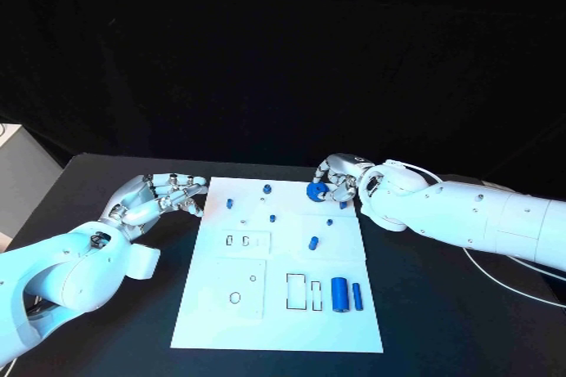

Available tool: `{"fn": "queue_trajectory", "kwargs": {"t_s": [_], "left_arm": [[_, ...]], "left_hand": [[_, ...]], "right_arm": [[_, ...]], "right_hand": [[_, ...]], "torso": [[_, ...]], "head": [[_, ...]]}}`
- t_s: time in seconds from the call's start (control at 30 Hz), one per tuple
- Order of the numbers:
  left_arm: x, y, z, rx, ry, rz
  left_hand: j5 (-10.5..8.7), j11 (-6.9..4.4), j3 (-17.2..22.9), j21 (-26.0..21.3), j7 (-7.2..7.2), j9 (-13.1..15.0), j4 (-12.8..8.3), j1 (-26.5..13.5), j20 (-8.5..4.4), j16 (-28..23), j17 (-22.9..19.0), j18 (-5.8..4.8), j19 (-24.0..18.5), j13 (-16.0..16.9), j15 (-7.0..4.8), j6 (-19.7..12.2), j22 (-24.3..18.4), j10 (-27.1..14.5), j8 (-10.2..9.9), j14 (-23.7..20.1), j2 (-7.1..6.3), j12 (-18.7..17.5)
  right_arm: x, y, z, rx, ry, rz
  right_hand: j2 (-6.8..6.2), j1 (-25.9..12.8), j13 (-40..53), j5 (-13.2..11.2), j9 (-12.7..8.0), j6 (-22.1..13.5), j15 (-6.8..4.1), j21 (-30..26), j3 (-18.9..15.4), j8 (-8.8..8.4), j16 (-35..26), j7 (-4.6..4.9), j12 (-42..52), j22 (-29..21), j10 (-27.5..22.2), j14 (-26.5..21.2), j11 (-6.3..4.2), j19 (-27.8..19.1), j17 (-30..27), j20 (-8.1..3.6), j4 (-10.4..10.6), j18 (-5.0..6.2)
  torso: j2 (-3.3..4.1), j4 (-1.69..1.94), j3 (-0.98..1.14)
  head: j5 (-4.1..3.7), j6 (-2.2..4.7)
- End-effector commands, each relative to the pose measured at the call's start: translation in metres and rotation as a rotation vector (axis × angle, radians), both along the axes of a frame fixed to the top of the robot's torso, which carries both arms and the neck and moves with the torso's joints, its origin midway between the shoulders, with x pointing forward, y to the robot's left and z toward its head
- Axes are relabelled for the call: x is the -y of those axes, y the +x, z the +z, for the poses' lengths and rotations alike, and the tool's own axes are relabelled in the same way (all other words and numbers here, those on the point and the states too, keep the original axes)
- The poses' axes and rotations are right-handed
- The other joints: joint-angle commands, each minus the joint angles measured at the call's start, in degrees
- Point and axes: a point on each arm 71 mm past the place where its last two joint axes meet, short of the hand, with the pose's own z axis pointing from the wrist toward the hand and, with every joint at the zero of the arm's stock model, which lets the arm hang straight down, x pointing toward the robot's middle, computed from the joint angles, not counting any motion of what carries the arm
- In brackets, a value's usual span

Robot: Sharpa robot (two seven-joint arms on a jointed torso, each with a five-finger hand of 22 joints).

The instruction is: Assemble the parts on the task board

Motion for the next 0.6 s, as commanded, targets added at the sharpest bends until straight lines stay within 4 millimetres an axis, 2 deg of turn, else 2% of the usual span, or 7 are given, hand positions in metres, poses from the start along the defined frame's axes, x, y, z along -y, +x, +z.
{"fn": "queue_trajectory", "kwargs": {"t_s": [0.03,0.27,0.6], "left_arm": [[0.003,-0.001,0.001,0.003,-0.006,-0.023],[0.003,-0.001,0.001,0.003,-0.006,-0.023],[0.004,-0.001,0.001,0.002,-0.006,-0.025]], "left_hand": [[-0.37,-0.05,0.23,0.21,0.03,0.06,-0.01,-0.08,0.1,0.25,-0.05,0.16,-0.42,0.02,0.09,-0.55,0.08,-0.47,-0.15,-0.49,0.34,-0.28],[-0.37,-0.03,0.25,0.26,0.04,0.06,0.01,-0.1,0.13,0.3,-0.07,0.16,-0.49,0.02,0.12,-0.59,0.11,-0.52,-0.17,-0.54,0.38,-0.27],[-0.37,-0.02,0.25,0.3,0.03,0.07,0.01,-0.1,0.15,0.33,-0.09,0.16,-0.56,0.03,0.13,-0.61,0.13,-0.56,-0.19,-0.59,0.39,-0.26]], "right_arm": [[-0.008,-0.005,0.007,0.114,-0.022,0.06],[-0.026,-0.015,0.015,0.216,-0.046,0.119],[-0.064,-0.031,0.022,0.294,-0.062,0.207]], "right_hand": [[-0.97,-1.22,15.05,0.64,2.45,4.93,-0.49,-0.03,3.09,5.37,0.23,-2.57,0.2,9.53,6.02,6.07,-0.51,2.98,15.08,-0.58,-1.11,-1.11],[-1.99,-3.58,15.05,1.38,3.49,5.21,-0.87,1.04,6.42,7.31,0.23,-3.05,0.2,10.92,6.02,6.07,-0.95,3.71,15.08,-0.93,-3.05,-1.46],[-2.74,-5.49,15.05,1.22,3.81,4.89,-1.01,1.91,7.39,7.9,0.23,-3.19,0.2,12.01,6.02,6.07,-1.08,4.28,15.08,-1.08,-3.59,-1.75]], "torso": [[-0.04,0.08,-0.06],[-0.06,0.07,-0.07],[0.0,-0.01,-0.03]], "head": [[0.09,0.25],[0.17,0.42],[0.98,0.58]]}}
